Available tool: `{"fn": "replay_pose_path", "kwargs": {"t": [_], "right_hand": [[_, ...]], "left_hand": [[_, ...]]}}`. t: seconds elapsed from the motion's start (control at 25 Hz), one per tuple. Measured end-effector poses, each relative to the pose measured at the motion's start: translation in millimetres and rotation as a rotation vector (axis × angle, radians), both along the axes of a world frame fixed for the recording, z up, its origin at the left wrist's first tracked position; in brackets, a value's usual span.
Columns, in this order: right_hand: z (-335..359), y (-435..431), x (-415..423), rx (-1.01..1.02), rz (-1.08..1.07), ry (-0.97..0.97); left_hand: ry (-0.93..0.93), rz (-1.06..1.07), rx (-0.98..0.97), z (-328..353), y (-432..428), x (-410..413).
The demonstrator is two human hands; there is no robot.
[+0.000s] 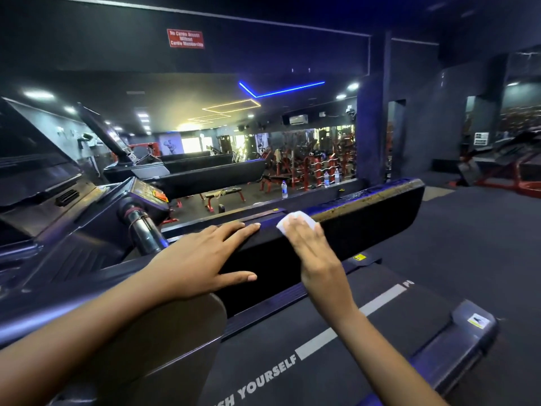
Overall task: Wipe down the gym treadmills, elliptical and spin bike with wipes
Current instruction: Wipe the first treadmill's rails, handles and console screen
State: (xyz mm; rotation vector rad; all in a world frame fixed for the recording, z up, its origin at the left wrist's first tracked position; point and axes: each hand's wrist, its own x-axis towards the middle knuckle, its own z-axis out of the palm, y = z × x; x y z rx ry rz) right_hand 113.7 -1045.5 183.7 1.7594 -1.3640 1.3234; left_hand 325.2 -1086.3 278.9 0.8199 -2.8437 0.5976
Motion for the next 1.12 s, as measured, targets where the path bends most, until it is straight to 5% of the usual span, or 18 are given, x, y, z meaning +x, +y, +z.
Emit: {"fn": "replay_pose_path", "kwargs": {"t": [0.28, 0.48, 0.68, 0.96, 1.12], "right_hand": [[18, -5, -73, 0.075, -0.22, -0.275], [43, -3, -4, 0.267, 0.092, 0.145], [66, -18, -58, 0.577, -0.043, 0.227], [74, -19, -125, 0.485, -0.272, -0.012], [42, -9, -49, 0.263, -0.072, 0.013]], "left_hand": [[0.024, -0.031, -0.005, -2, 1, 1], [0.027, -0.044, -0.029, -5, 1, 0], [0.022, -0.051, -0.038, -7, 1, 3], [-0.009, -0.05, -0.026, -4, 1, 1], [-0.004, -0.054, 0.009, -4, -1, 0]]}}
